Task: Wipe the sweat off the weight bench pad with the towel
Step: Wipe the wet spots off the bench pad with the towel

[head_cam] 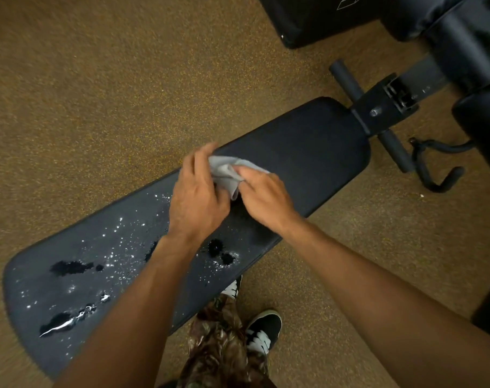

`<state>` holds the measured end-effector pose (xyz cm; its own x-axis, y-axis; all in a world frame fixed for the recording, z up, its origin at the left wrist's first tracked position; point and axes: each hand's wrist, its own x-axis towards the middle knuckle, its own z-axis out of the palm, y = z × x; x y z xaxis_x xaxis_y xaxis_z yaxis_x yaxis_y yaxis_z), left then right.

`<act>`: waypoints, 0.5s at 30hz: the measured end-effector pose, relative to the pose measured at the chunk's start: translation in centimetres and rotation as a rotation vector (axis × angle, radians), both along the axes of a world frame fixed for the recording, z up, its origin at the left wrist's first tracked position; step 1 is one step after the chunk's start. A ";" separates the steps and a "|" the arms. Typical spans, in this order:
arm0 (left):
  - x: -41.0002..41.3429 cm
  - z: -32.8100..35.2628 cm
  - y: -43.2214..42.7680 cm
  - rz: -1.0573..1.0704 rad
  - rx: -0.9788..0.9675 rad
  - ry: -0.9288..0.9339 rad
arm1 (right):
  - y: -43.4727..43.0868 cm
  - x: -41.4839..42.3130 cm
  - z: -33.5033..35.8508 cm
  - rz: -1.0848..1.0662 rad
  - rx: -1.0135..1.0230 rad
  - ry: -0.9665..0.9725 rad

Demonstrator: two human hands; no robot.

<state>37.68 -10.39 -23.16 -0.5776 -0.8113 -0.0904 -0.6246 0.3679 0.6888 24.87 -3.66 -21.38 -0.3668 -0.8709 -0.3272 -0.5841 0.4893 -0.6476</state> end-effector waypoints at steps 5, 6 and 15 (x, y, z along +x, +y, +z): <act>1.1 1.5 -2.3 -0.149 0.299 0.088 | -0.1 -1.9 2.6 -0.393 -0.040 -0.721; 1.0 1.9 -2.8 -0.149 0.372 0.127 | -0.1 -2.4 3.0 -0.434 -0.028 -0.793; -0.9 2.3 -4.1 0.272 0.880 0.428 | -0.1 -3.3 2.6 -0.648 -0.059 -0.924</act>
<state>36.79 -14.48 -20.83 -0.5074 -0.6650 -0.5480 -0.2490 -0.4957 0.8320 21.56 -3.73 -18.78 -0.3938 -0.6275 -0.6717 0.4839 0.4798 -0.7319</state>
